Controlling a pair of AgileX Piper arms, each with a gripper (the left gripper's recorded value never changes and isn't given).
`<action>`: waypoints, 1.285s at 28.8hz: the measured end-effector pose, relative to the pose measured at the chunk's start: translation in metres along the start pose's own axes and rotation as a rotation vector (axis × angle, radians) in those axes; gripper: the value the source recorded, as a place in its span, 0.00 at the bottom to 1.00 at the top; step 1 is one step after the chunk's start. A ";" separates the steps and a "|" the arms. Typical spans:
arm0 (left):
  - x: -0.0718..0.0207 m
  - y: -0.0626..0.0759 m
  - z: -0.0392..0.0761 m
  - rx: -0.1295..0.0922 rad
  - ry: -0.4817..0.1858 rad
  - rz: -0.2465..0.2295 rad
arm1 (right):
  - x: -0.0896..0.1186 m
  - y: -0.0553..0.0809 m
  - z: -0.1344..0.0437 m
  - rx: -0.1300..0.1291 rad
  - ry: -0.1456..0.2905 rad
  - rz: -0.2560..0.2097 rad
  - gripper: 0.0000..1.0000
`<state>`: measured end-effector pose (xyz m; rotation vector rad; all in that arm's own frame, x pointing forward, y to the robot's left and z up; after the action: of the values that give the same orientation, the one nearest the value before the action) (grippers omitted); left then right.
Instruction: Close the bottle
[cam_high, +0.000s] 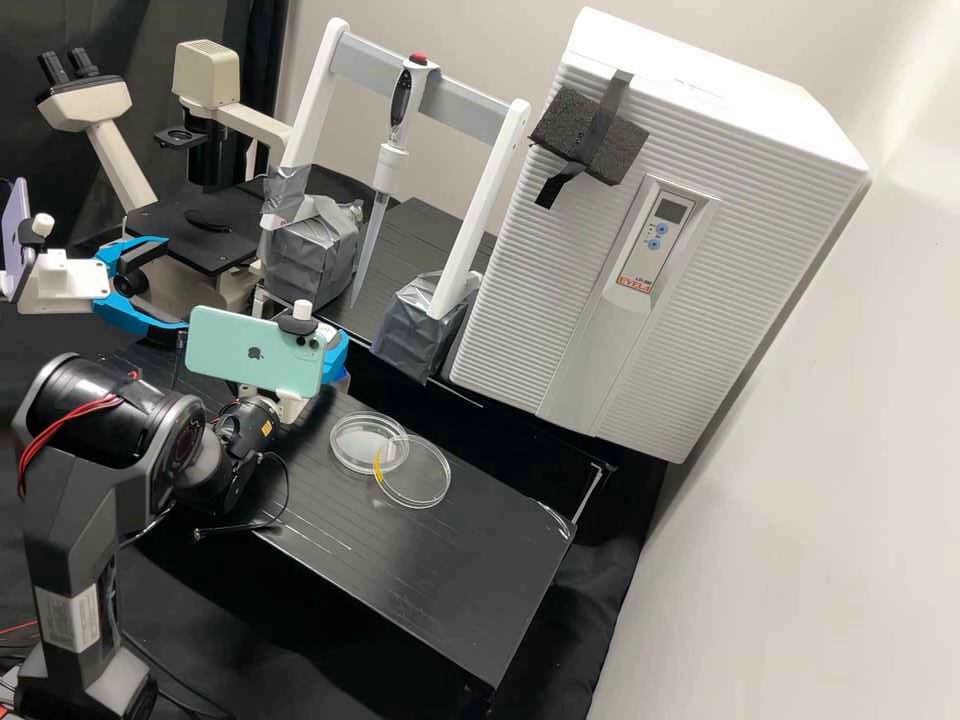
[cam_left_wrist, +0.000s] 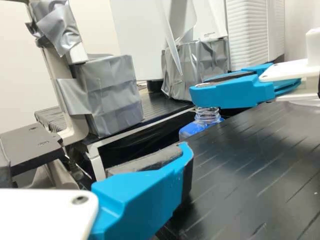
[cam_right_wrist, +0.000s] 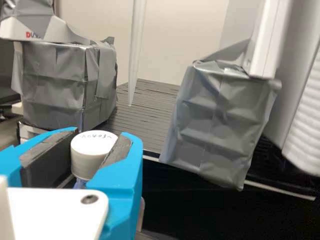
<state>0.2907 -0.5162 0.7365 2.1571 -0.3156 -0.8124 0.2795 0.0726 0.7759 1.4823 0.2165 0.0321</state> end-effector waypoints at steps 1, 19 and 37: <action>0.0000 0.000 0.000 0.000 0.001 -0.003 | 0.000 0.000 0.000 0.012 -0.001 -0.001 0.00; 0.0000 0.000 0.000 0.000 0.001 -0.003 | -0.011 -0.001 -0.002 0.062 0.001 -0.014 0.00; 0.0002 0.000 0.000 -0.004 0.006 0.000 | -0.009 -0.005 -0.012 -0.026 0.026 -0.040 0.00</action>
<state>0.2910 -0.5161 0.7364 2.1557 -0.3103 -0.8055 0.2679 0.0822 0.7713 1.4518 0.2659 0.0218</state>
